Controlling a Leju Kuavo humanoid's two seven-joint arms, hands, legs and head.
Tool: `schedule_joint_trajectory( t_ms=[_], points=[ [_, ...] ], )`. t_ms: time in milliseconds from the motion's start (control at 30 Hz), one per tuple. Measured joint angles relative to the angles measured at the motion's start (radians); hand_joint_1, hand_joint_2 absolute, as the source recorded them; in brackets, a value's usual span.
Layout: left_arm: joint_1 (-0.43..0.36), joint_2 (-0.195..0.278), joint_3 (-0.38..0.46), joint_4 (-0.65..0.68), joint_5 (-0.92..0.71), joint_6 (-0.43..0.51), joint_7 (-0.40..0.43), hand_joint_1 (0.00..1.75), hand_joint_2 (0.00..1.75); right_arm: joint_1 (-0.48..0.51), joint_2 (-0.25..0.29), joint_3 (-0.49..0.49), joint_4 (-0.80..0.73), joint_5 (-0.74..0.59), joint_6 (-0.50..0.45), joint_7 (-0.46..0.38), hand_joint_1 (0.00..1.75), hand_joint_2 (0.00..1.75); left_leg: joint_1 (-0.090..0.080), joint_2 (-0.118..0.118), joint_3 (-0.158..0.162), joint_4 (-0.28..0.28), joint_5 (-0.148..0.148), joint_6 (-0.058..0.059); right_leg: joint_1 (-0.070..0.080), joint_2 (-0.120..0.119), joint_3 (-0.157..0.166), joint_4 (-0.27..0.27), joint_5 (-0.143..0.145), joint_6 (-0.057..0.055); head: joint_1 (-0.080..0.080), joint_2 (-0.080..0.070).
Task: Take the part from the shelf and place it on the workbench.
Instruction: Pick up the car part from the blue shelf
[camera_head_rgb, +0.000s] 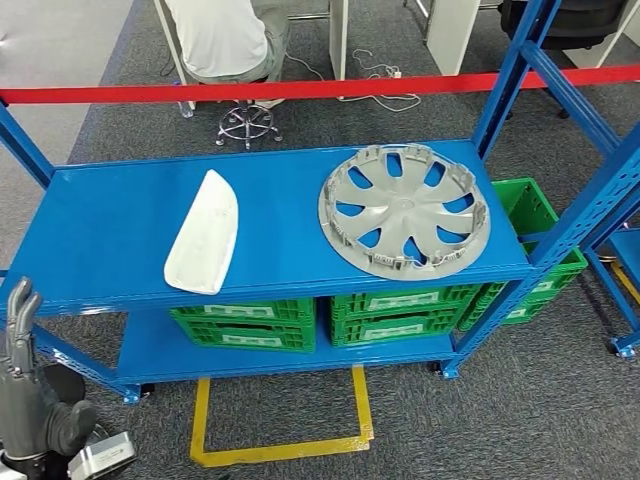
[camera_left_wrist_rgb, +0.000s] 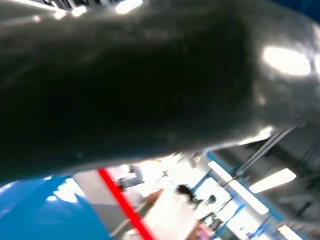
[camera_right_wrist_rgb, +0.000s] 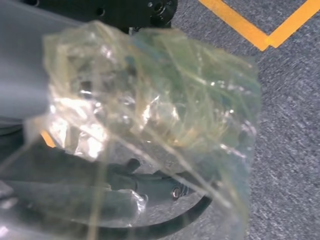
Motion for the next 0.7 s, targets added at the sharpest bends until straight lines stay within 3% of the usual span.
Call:
schedule_joint_trajectory(
  t_ms=[267, 400, 700],
  points=[
    [-0.023, 0.038, 0.091, 0.049, -0.078, -0.123, 0.137, 0.0, 0.0, -0.009, 0.0, 0.073, 0.019, -0.046, 0.004, 0.0, 0.0, 0.0, 0.0, 0.0, 0.0, 0.0, 0.0, 0.0, 0.0, 0.0, 0.0, 0.0, 0.0, 0.0, 0.0, 0.0],
    [-0.046, 0.054, 0.115, 0.088, -0.116, -0.177, 0.201, 0.0, 1.75, -0.011, 0.0, 0.103, 0.023, -0.061, 0.009, 0.002, 0.0, 0.0, 0.0, 0.0, 0.0, 0.0, 0.0, 0.0, 0.0, 0.0, 0.0, 0.0, 0.0, 0.0, 0.0, 0.0],
    [-0.16, 0.087, 0.137, 0.23, -0.164, -0.295, 0.324, 0.0, 1.75, -0.013, -0.024, 0.182, 0.029, -0.088, 0.068, 0.036, 0.0, 0.0, 0.0, 0.0, 0.0, 0.0, 0.001, 0.0, 0.0, 0.0, 0.0, 0.0, 0.0, 0.0, 0.0, 0.0]
  ],
)
